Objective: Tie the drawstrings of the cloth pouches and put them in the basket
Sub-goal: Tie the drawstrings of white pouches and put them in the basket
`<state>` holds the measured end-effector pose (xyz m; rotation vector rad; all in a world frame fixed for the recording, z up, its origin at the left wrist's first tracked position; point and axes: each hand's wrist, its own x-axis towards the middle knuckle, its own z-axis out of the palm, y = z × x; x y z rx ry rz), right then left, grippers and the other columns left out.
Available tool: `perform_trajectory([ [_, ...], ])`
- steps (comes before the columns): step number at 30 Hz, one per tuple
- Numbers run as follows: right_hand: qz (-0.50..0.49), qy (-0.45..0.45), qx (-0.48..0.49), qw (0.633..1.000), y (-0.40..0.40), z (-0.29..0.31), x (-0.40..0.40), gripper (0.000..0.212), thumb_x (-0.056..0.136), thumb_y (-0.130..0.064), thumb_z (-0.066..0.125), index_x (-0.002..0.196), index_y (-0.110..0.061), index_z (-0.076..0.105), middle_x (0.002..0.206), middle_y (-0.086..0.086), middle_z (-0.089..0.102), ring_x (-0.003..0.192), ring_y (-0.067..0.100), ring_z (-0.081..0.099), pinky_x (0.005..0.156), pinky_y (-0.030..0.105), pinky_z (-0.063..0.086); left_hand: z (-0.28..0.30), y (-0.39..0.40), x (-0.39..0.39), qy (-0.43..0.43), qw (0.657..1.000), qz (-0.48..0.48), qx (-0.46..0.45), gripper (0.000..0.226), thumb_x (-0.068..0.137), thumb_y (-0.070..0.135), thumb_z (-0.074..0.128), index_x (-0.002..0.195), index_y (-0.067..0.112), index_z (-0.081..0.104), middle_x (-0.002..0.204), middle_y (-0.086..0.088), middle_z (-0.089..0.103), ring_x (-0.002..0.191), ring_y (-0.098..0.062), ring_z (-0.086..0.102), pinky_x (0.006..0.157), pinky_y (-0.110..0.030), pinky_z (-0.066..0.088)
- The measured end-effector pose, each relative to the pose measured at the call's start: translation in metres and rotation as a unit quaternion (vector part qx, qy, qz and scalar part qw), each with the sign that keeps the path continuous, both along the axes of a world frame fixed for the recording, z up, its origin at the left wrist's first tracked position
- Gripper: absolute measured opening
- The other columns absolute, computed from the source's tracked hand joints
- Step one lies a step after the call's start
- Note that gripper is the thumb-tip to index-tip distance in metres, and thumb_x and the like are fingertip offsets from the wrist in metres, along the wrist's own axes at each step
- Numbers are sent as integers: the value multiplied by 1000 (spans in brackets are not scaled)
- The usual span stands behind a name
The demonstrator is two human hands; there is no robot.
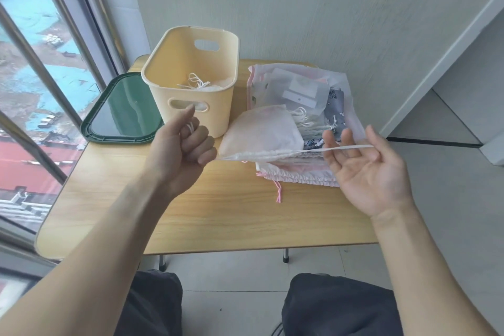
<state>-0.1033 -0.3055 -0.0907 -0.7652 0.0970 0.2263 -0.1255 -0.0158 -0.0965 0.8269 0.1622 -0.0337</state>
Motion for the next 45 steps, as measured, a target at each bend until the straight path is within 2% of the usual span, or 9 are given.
perform_trajectory([
  [5,55,-16,88,994,22,2,-9,55,102,-35,47,50,-19,52,81,0,72,116,29,68,95,44,56,-3,-9,-4,12,993,-52,103,45,99,28,48,58,23,31,56,4,11,48,-14,9,44,-23,22],
  [7,68,-26,98,993,26,0,-9,50,104,-34,43,57,-19,54,71,-2,66,92,22,72,89,44,58,-3,-12,-5,23,993,-42,106,45,98,24,50,58,22,30,56,3,8,47,-15,8,44,-24,32],
  [10,109,-7,21,994,28,-1,-5,42,104,-32,40,67,-18,56,61,-4,48,49,10,44,57,25,47,-5,-12,-4,46,979,-41,192,48,99,20,51,61,22,21,54,4,11,48,-15,8,43,-24,16],
  [14,167,-39,-263,949,22,-12,-2,30,100,-30,49,76,-12,50,63,1,41,51,12,23,49,24,27,-7,-5,-5,12,868,-100,486,48,101,27,54,58,16,36,47,2,32,42,-17,26,45,-24,26],
  [18,212,-52,-394,893,15,-17,-1,31,95,-33,55,76,-10,49,61,1,38,50,13,20,54,31,17,-7,-5,-8,-6,777,-133,615,48,98,38,55,63,11,37,52,2,31,45,-15,29,50,-28,30],
  [30,301,-49,-462,833,-1,-8,-3,34,94,-34,57,70,-11,47,60,1,31,49,12,15,47,23,17,-6,3,0,-20,746,-27,665,48,97,36,55,62,9,38,54,1,32,46,-12,26,53,-30,29],
  [35,388,-127,-266,873,29,-4,-17,25,97,-28,57,81,-9,59,66,6,52,47,12,38,50,27,29,1,-6,12,-116,843,116,512,41,105,30,47,72,6,55,64,-3,58,60,-12,53,66,-28,46],
  [41,285,-245,-122,918,69,6,-11,26,98,-30,55,92,-10,71,92,10,75,93,28,68,88,36,54,-19,-17,23,-197,766,22,611,13,92,22,65,102,21,73,113,2,63,104,-7,61,95,-30,49],
  [45,128,-298,-364,873,83,8,22,24,104,-24,51,102,-14,72,106,6,76,108,20,69,96,38,53,-17,-12,16,-139,734,27,665,33,91,24,70,123,21,64,121,1,51,104,-16,59,94,-33,48],
])
